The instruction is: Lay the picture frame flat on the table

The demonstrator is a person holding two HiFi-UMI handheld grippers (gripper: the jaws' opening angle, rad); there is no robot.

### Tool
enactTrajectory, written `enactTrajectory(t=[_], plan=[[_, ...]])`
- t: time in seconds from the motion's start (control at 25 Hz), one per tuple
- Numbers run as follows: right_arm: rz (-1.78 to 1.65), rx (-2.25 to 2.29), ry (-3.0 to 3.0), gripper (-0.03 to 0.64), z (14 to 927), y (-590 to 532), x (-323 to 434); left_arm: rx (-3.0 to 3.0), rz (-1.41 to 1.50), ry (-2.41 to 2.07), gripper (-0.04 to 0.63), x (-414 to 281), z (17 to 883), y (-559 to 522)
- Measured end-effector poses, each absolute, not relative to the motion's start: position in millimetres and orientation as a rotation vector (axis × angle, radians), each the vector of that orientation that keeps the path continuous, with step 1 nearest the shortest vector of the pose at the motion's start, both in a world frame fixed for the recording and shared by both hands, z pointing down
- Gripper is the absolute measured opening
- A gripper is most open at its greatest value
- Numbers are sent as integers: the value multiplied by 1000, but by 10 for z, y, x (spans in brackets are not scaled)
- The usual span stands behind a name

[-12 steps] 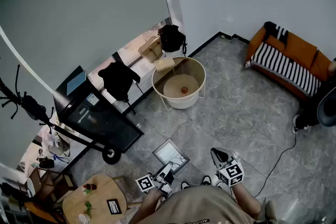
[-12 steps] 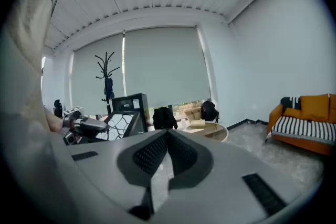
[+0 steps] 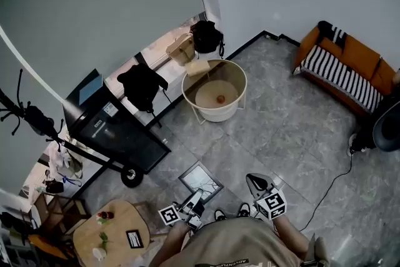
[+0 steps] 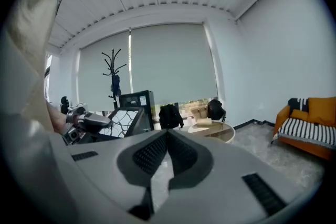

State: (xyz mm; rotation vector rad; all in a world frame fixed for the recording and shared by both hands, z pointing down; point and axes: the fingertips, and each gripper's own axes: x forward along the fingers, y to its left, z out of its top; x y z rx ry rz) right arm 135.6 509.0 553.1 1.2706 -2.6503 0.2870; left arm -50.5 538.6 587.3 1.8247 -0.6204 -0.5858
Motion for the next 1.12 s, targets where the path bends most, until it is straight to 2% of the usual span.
enactTrajectory(t=[0.44,1.12], plan=[[276,1216,-2635,8,5561,5111,1178,1845,-624,-602,48,-605,5803,5312],[366,1262,-2517,8,5772,4971,838,1784,-599,-628,48,-1279,6214,5021]])
